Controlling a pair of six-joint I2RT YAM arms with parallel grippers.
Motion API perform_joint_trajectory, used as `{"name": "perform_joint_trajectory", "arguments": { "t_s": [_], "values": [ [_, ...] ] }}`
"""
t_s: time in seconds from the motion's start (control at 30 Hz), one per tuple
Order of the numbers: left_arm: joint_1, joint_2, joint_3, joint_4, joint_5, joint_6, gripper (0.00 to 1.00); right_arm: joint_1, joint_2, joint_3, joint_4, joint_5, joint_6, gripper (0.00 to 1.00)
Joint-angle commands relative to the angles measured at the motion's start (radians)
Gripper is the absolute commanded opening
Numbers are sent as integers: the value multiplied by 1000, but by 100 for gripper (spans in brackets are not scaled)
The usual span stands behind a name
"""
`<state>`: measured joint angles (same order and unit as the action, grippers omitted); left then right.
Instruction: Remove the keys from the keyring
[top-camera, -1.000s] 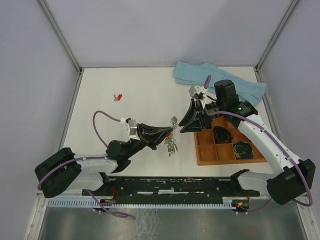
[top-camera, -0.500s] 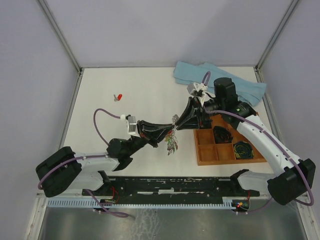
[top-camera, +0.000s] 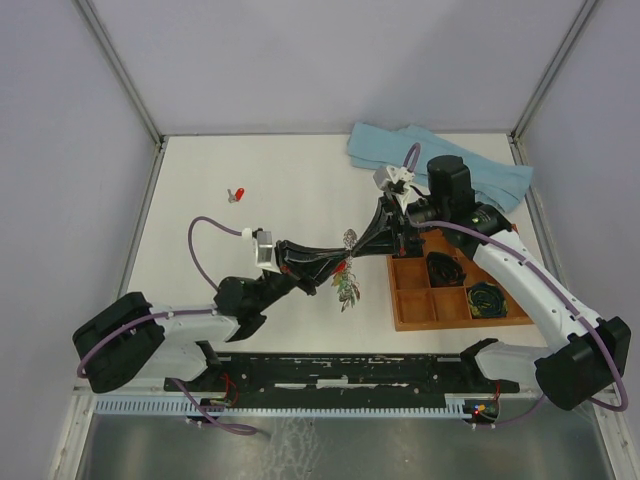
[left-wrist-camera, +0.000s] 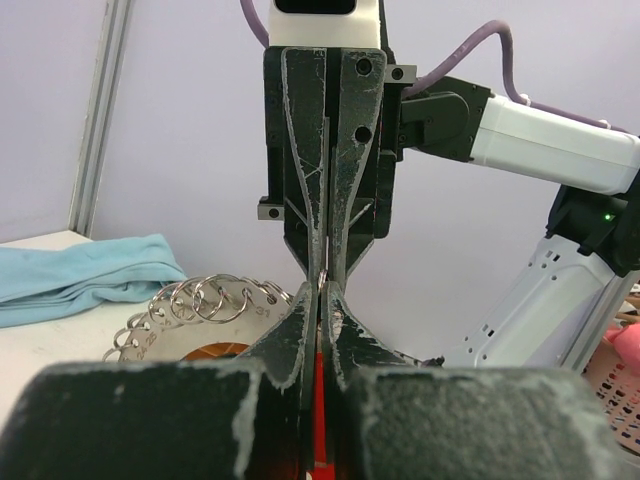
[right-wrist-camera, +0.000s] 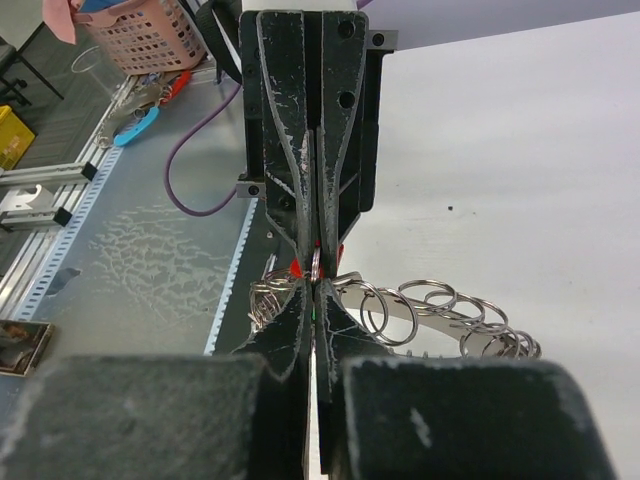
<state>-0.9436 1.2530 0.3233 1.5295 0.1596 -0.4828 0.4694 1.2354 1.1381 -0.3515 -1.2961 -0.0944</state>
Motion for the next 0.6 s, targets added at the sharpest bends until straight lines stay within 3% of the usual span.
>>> {"name": "perform_joint_trajectory", "arguments": {
  "t_s": [0.0,0.1,0.17,0.27,0.33,0.4,0.43,0.5,0.57],
  "values": [
    [3,11,43,201,-19,-19,3,9,-22,9,-18,-11,-25,1],
    [5,8,17,199,-25,-4,10,10,-22,41,-139,29,-127,1],
    [4,-16,-26,187,-49,17,29,10,-23,81,-274,83,-273,1],
    [5,-104,-103,86,-58,95,48,12,-18,152,-492,188,-488,1],
    [5,-203,-109,-119,-20,183,53,27,-6,209,-646,282,-633,1],
    [5,-298,-43,-533,36,308,55,64,7,259,-764,394,-759,1],
    [5,-327,-8,-665,57,360,56,85,11,275,-805,447,-805,1],
    [5,-351,21,-797,87,439,56,132,5,281,-832,568,-852,1],
    [6,-356,6,-781,143,503,57,174,5,283,-840,662,-876,1]
  ]
}}
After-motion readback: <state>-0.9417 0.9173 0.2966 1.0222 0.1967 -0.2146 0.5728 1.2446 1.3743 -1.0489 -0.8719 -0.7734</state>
